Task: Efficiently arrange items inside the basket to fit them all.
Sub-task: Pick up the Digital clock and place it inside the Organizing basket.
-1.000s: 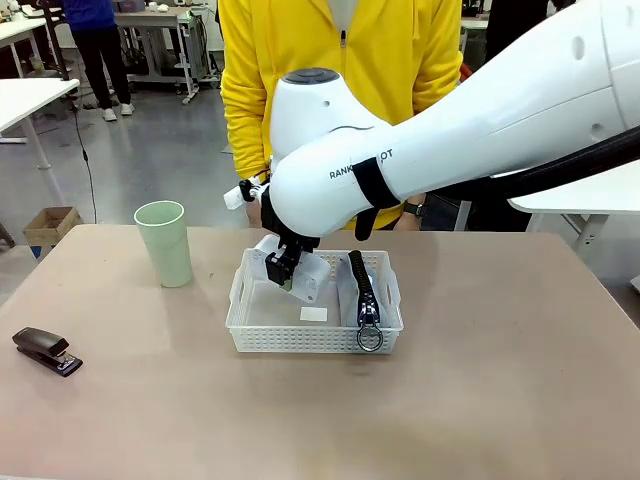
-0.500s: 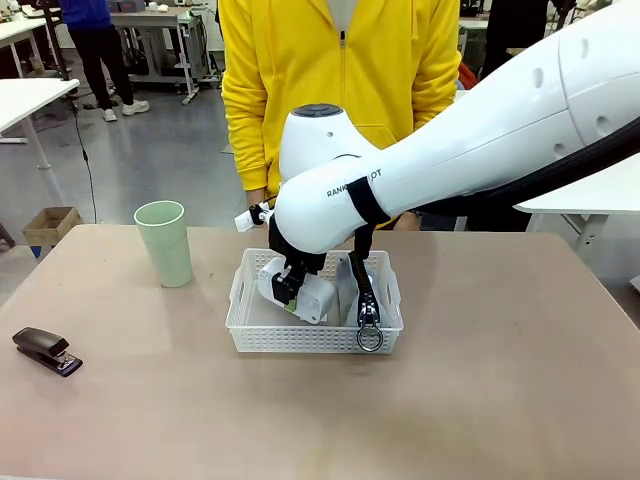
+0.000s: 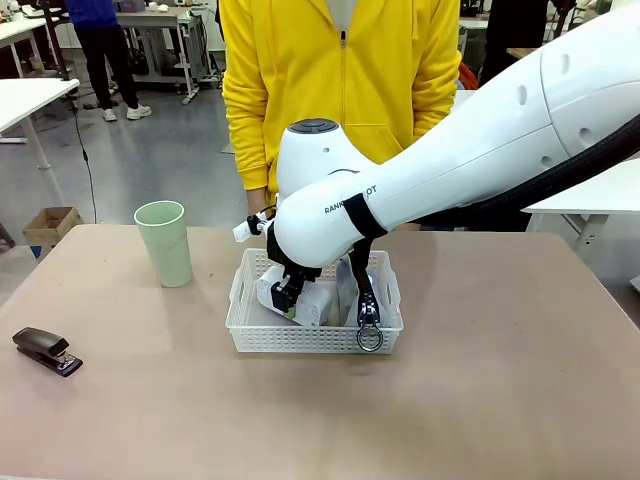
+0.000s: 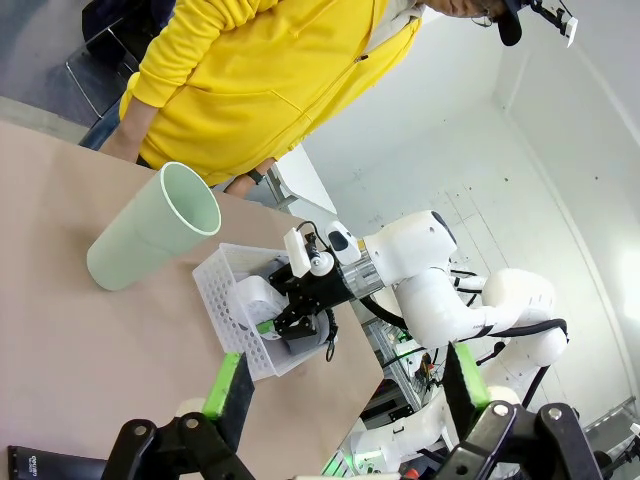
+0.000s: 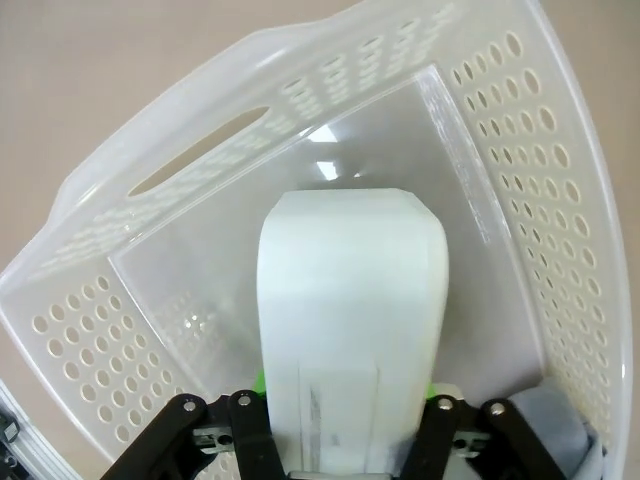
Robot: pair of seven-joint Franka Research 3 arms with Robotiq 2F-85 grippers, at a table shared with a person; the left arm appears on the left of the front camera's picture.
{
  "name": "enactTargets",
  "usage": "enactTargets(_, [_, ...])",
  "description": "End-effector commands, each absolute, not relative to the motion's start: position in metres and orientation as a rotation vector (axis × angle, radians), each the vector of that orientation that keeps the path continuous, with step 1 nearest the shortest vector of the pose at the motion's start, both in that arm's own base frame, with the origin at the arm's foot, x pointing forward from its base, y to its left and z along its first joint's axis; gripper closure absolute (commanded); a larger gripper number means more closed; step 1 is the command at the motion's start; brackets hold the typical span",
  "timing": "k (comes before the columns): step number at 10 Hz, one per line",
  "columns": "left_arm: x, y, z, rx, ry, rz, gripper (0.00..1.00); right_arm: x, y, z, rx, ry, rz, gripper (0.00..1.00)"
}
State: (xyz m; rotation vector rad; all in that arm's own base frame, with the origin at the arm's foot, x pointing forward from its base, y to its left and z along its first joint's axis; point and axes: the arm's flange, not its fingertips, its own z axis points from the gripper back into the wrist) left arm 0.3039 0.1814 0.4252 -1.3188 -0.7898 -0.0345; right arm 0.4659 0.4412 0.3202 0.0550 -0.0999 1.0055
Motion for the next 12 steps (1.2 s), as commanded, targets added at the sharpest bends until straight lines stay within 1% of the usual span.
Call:
enactTargets(1, [0.303, 0.181, 0.425, -1.324, -0.809, -0.055, 0.00, 0.463, 0.436, 0.314, 0.037, -0.163, 1.033, 0.00])
enactTargets(6, [0.303, 0.181, 0.425, -1.324, -0.809, -0.055, 0.00, 0.460, 0.423, 0.320, 0.071, -0.201, 1.035, 0.00])
enactTargets(7, [0.303, 0.181, 0.425, -1.324, -0.809, -0.055, 0.00, 0.458, 0.414, 0.331, 0.067, -0.218, 1.026, 0.00])
enactTargets(8, [0.303, 0.181, 0.425, -1.324, -0.809, -0.055, 0.00, 0.454, 0.399, 0.353, 0.089, -0.249, 1.038, 0.00])
enactTargets(10, [0.303, 0.181, 0.425, -1.324, -0.809, -0.055, 0.00, 0.443, 0.348, 0.416, 0.214, -0.343, 0.999, 0.00])
enactTargets(11, [0.303, 0.181, 0.425, -1.324, -0.809, -0.055, 0.00, 0.441, 0.306, 0.445, 0.341, -0.350, 0.951, 0.00])
enactTargets(12, [0.303, 0.181, 0.425, -1.324, -0.809, -0.055, 0.00, 0.441, 0.263, 0.458, 0.486, -0.334, 0.880, 0.00])
